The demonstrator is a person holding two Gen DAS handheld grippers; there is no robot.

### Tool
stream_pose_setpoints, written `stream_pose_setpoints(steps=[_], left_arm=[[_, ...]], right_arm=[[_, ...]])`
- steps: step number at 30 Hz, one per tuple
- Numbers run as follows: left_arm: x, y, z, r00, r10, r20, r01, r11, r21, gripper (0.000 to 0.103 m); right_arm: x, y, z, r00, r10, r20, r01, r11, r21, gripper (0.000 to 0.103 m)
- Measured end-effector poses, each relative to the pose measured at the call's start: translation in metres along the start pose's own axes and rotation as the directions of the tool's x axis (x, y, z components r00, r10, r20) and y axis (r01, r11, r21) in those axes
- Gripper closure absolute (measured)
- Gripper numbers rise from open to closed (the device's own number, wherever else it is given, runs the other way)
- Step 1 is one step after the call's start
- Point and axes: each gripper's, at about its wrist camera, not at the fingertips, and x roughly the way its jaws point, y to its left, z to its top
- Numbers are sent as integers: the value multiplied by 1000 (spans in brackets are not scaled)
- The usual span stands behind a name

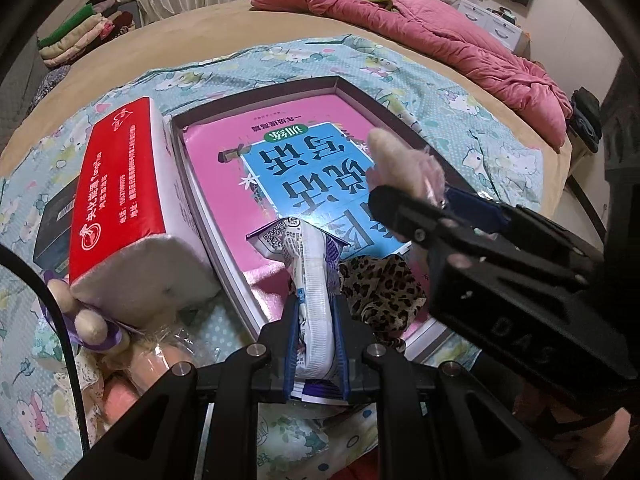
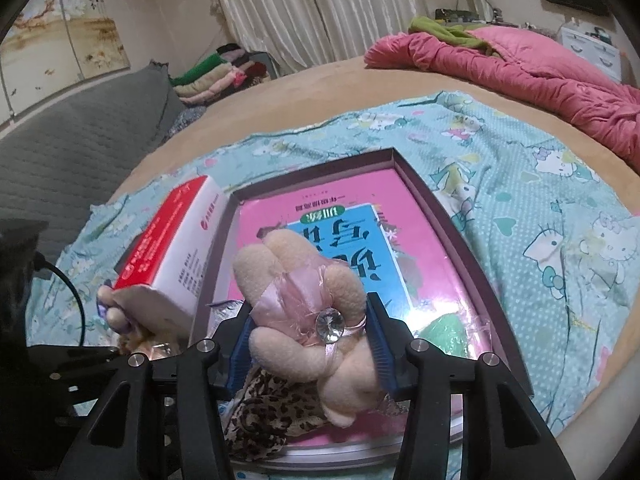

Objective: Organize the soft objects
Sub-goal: 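Lower the plush bunny and white packet over the pink book tray, then open the right gripper to drop the plush bunny onto the tray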

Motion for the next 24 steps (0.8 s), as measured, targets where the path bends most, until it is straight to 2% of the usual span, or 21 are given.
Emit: stream_pose_setpoints(steps=[9,19,24], left_arm=[[0,0,0,1000,-3,0,3,1000,-3,86],[2,0,-1,1000,-7,-3,7,1000,-8,86],[3,1,-3,1000,-6,-7,6,1000,-8,86]], right_arm=[[13,-4,-4,999,-15,-44,15,1000,13,46],[12,-4,-3,999,-12,-31,13,1000,20,44],[10,-6,-2,1000,-4,-27,4,999,34,36]])
